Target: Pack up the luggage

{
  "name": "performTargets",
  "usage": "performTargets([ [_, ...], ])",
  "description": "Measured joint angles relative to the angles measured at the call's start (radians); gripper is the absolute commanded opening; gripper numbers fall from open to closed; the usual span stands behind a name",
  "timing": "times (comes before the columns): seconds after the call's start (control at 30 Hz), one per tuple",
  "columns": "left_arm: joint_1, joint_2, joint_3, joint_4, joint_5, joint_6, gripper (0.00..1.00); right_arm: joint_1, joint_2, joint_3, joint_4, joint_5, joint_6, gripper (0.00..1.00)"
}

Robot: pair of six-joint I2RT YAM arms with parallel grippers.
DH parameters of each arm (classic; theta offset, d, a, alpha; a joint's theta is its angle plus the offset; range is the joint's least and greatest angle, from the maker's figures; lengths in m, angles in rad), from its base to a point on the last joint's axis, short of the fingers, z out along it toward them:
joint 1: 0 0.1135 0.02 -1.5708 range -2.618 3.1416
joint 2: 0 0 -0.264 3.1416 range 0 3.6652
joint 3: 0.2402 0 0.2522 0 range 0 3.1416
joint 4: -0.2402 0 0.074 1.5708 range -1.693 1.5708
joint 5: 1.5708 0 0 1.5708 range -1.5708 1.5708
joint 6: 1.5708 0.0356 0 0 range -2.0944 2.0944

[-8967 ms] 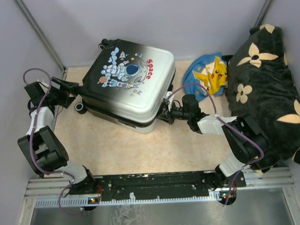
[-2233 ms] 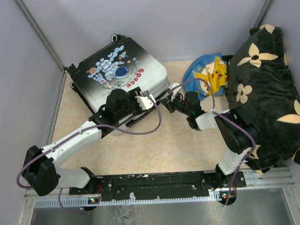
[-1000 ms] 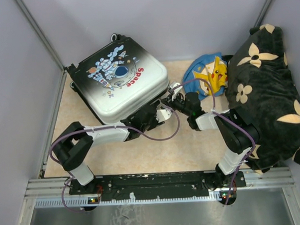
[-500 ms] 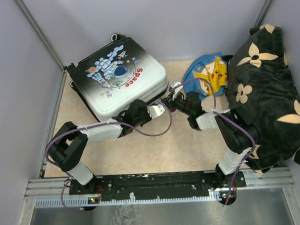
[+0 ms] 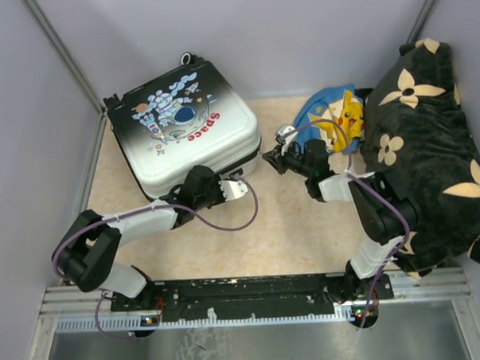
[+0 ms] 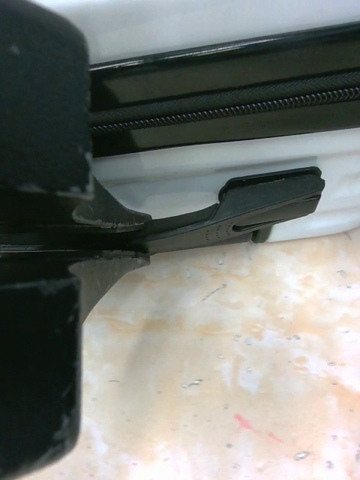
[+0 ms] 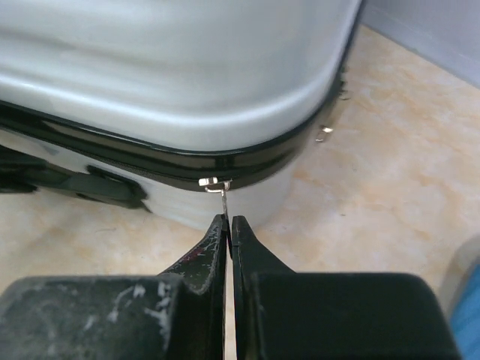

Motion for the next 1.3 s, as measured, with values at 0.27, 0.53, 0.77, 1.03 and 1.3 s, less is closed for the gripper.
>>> performTargets([
  [0.27, 0.051, -0.1, -0.077, -0.05, 0.089, 0.135, 0.0, -0.06, 0.01, 0.02, 0.003, -0.074, -0.097, 0.0],
  [0.53, 0.067, -0.117, -0.086, -0.078, 0.131, 0.237, 0.0, -0.093, 0.171, 0.183, 0.029, -0.148, -0.111, 0.0],
  [0.77, 0.078, -0.103, -0.062, -0.113, 0.153, 0.274, 0.0, -0.102, 0.294, 0.331, 0.027, -0.233, -0.069, 0.0],
  [1.03, 0.092, -0.092, -0.026, -0.165, 0.174, 0.283, 0.03, -0.104, 0.327, 0.371, 0.028, -0.29, -0.039, 0.01],
  [1.3, 0.094, -0.118, 0.018, -0.311, 0.208, 0.269, 0.75, -0.118, 0.305, 0.358, 0.03, -0.259, -0.027, 0.37],
])
